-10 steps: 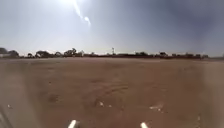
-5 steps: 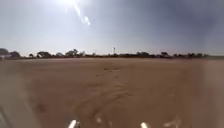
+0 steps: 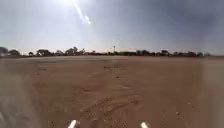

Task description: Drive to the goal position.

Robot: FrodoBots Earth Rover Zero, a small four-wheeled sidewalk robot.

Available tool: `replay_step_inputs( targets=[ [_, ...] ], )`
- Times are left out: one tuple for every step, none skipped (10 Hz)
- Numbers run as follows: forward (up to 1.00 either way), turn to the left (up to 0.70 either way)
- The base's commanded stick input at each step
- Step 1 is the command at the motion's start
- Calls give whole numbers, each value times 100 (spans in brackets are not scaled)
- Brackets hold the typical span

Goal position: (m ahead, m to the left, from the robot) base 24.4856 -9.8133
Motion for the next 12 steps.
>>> replay_step_inputs(
  targets=[
    [70, -33],
    [70, -34],
    [70, -35],
    [70, -35],
    [70, -34],
    [70, -17],
    [70, 0],
    [70, 0],
    [70, 0],
    [70, 0],
    [70, 0],
    [70, 0]
  ],
)
